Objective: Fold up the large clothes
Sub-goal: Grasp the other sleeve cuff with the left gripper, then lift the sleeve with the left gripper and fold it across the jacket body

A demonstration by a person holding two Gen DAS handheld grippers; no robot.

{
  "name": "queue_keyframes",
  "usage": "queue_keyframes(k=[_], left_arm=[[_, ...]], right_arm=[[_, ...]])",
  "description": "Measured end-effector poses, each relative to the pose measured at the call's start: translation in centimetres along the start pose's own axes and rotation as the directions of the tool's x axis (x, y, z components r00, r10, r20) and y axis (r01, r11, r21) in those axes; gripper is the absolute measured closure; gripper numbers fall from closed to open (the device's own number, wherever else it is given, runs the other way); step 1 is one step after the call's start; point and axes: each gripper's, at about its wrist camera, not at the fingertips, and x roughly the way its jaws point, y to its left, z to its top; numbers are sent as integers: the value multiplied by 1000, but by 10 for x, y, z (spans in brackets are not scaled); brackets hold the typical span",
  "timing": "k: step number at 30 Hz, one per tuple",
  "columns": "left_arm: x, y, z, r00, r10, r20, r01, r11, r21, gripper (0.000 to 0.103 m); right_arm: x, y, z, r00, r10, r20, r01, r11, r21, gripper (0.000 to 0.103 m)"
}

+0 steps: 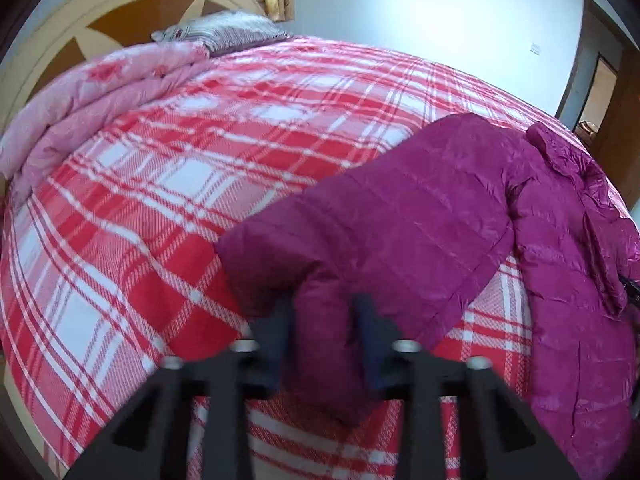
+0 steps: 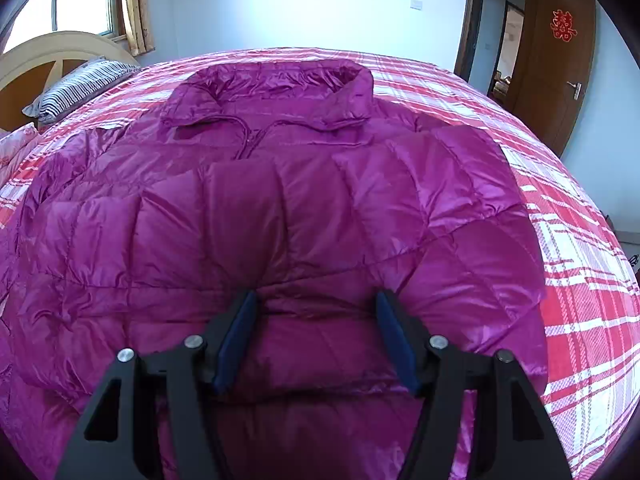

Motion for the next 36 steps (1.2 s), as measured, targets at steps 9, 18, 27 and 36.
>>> queue_keyframes(k=[9, 18, 27, 36], left_arm=[[-40, 30, 38, 984, 65, 163, -64, 998, -11, 91], [-79, -6, 84, 947, 57, 317, -91, 991, 94, 91], [-126, -74, 103, 908, -71, 414, -27, 974, 227, 91], [-156, -147, 105, 868, -181, 463, -15, 921, 389, 91]], right_arm=[[-1, -2, 0, 1000, 12, 6, -12, 1000, 10, 36], [0, -3, -1, 1000, 11, 7, -11, 1000, 9, 36], [-1, -3, -1, 1000, 16, 9, -16, 1000, 11, 35], [-2, -4, -1, 1000, 27, 13, -27, 1000, 16, 34]])
